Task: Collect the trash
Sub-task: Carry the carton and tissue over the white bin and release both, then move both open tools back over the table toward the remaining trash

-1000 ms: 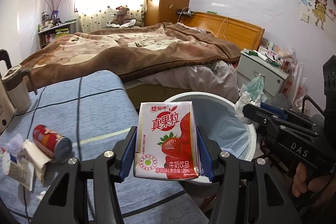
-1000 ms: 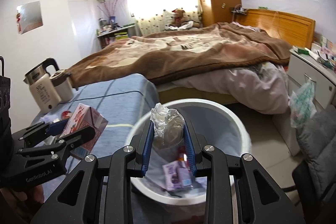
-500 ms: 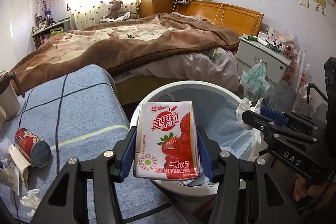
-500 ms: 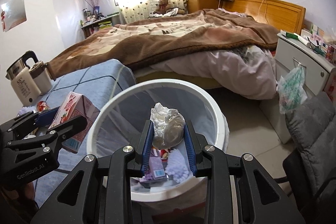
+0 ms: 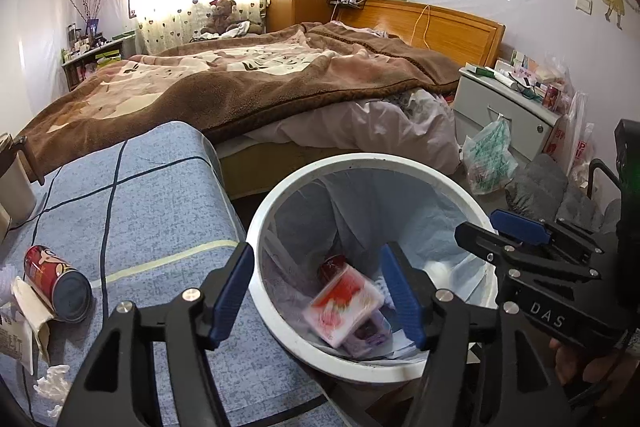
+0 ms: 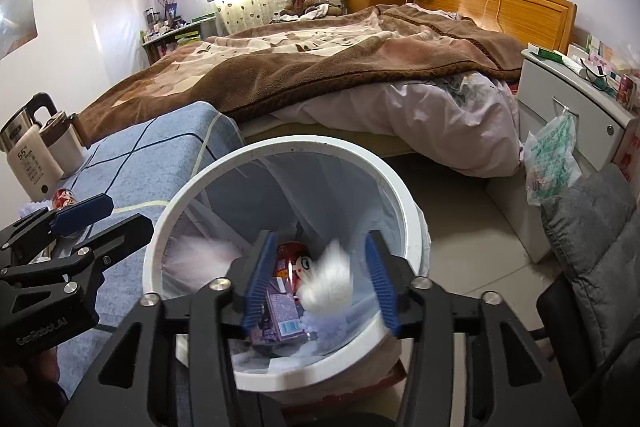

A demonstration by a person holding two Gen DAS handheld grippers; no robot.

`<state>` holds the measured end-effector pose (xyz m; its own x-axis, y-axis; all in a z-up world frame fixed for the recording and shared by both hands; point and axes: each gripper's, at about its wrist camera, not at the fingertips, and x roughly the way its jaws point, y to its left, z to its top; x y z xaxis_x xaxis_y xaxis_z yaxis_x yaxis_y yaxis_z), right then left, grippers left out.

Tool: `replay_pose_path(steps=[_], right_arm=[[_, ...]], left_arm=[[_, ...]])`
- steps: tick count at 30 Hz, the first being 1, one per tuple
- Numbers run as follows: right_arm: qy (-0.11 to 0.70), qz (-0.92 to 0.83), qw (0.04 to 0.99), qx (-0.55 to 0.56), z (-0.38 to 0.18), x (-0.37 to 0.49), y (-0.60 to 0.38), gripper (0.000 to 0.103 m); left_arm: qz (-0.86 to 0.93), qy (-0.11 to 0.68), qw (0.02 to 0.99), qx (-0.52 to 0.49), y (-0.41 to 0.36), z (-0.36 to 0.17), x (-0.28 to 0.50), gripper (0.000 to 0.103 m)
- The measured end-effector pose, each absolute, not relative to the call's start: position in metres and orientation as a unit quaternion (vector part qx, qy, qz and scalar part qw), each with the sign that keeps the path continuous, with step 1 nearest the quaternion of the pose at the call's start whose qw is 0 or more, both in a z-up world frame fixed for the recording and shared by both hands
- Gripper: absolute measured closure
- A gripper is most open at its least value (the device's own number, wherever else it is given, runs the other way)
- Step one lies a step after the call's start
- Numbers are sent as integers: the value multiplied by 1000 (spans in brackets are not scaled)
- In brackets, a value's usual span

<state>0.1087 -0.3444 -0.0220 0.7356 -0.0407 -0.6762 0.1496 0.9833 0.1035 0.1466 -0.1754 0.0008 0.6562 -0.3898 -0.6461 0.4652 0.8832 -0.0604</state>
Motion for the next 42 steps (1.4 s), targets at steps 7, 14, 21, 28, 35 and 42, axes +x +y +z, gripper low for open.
replay_pose_path(steps=[7, 14, 21, 28, 35, 42], right_arm=[[355, -54, 930, 78, -20, 105, -341, 51], [346, -55, 933, 77, -13, 101, -333, 51], [339, -49, 936, 75, -6, 96, -320, 51], [329, -36, 941, 75, 1, 91, -305, 51], [323, -22, 943, 75, 4, 91, -288, 51], [317, 2, 946, 71, 9, 87, -265, 51]], left_arm=[[-234, 339, 910, 47, -168, 5, 143, 33], [-227, 331, 915, 40, -155, 9, 137, 33], [-221, 327, 918, 25, -138, 15, 131, 32], [-206, 316, 926, 18, -115, 21, 121, 32], [-183, 312, 932, 5, -88, 23, 114, 32], [-153, 309, 939, -7, -58, 22, 107, 32]])
